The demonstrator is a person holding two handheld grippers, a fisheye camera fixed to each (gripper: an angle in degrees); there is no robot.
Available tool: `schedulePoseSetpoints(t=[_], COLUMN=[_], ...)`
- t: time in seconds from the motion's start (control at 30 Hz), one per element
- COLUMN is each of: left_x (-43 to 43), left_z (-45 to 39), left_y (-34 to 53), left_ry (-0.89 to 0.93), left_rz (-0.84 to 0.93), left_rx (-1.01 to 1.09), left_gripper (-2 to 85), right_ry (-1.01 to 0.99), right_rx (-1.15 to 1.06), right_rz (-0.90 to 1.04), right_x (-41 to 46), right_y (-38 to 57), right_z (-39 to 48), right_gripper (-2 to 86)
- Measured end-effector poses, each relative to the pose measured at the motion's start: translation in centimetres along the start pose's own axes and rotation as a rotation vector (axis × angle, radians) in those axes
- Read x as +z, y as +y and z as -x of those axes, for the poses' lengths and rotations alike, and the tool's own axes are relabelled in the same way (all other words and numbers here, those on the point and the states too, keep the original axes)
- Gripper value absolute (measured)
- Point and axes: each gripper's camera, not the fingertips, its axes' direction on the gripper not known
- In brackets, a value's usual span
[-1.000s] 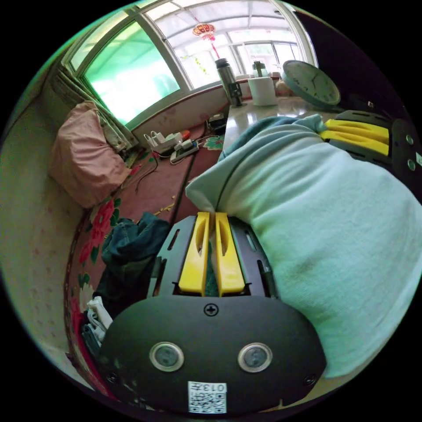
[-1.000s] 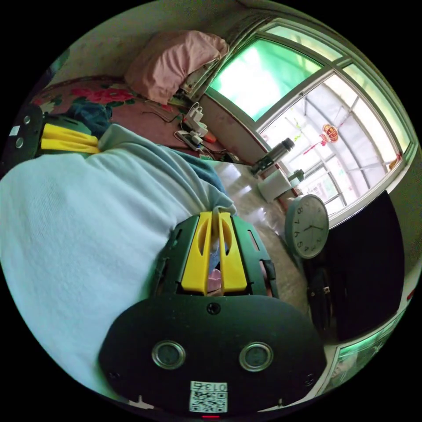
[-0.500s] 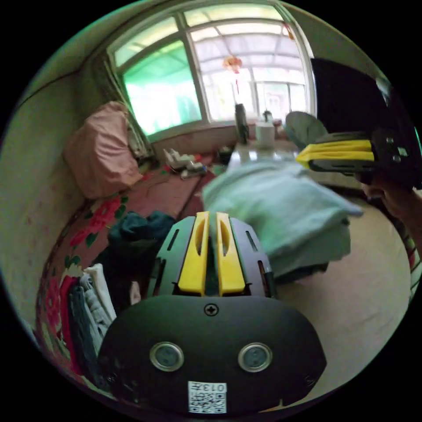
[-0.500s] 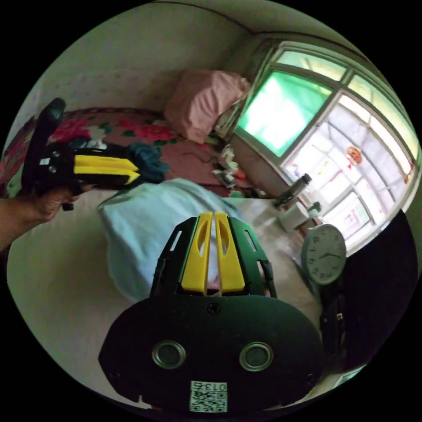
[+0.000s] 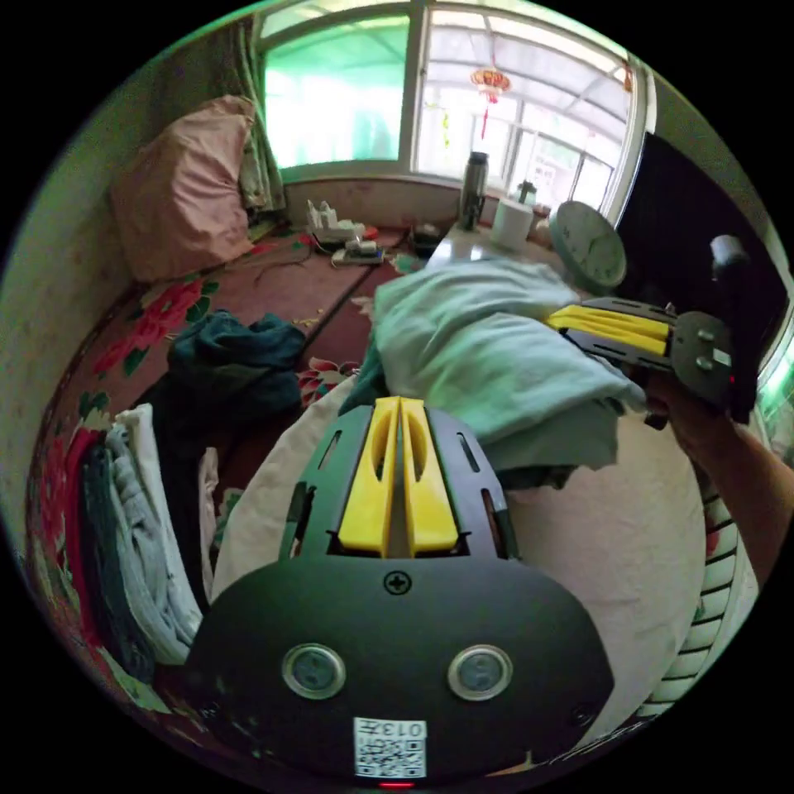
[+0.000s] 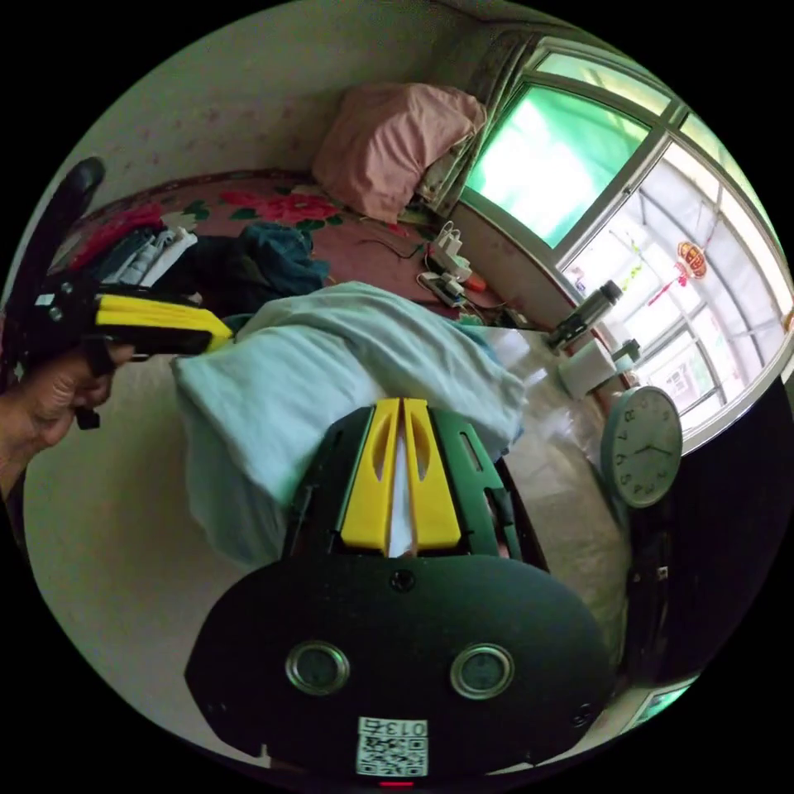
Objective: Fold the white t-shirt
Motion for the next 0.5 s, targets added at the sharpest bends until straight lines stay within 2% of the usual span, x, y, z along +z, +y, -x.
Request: schedulePoseSetpoints(t=[0.07, 0.17, 0.37, 0.5], left_x=[-5.5, -11.1, -16.2, -17.1], left_z=[2.2, 6.7, 20.0, 28.4], left_y=[5.1, 13.5, 26.7, 29.2], left_ry=[-0.056, -0.205, -0.464, -0.560], left_rz=[-0.132, -0.164, 0.028, 0.099], left_rx=[-0.018, -0.130, -0.470, -0.490], left_gripper=[0.0, 0.7, 3.0, 5.8], right_ry=[0.037, 0.102, -0.138, -0.370], right_rx=[0.044, 0.022, -0.222, -0.361], right_rz=[-0.095, -0.248, -0.294, -0.196], right_x=[-3.0, -7.6, -11.5, -12.3], right_y=[-0.1, 0.2, -1.4, -6.4], right_z=[-0.7, 0.4, 11.5, 22.5], right_gripper=[2.0, 2.6, 1.0, 0.8])
